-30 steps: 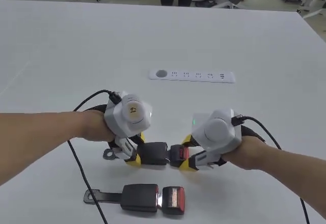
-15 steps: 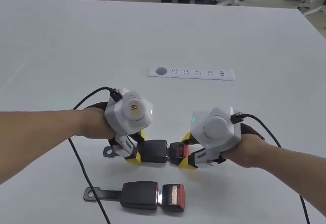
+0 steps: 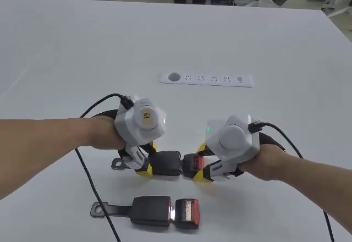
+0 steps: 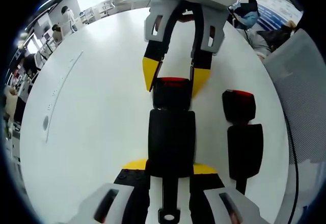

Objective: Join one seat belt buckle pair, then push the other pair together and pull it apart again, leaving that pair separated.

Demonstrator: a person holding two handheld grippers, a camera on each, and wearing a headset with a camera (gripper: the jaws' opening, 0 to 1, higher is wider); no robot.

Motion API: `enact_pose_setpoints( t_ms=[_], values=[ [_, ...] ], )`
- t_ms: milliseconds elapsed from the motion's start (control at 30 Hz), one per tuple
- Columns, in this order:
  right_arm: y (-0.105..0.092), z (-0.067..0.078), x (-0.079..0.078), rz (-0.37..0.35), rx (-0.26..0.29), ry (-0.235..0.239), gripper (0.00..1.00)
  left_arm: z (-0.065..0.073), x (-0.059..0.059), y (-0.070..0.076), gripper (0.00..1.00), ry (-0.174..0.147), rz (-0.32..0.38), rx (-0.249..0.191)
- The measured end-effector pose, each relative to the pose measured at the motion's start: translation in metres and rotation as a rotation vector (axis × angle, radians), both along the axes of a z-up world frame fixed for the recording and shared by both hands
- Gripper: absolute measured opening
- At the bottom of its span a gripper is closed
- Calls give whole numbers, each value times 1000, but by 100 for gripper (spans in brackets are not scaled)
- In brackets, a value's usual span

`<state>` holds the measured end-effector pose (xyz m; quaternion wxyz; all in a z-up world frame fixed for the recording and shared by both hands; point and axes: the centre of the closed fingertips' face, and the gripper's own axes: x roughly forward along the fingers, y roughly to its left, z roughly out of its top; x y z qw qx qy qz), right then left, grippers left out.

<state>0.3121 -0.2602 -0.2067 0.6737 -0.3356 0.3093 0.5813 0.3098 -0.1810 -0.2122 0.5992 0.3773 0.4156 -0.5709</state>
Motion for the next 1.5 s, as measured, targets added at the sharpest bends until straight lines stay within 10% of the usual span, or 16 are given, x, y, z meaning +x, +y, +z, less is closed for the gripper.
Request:
enact_pose_setpoints(
  t_ms=[1500],
  values=[
    [-30, 0, 3, 48, -61, -9, 30, -1, 2, 3, 30, 7, -9, 18]
  ],
)
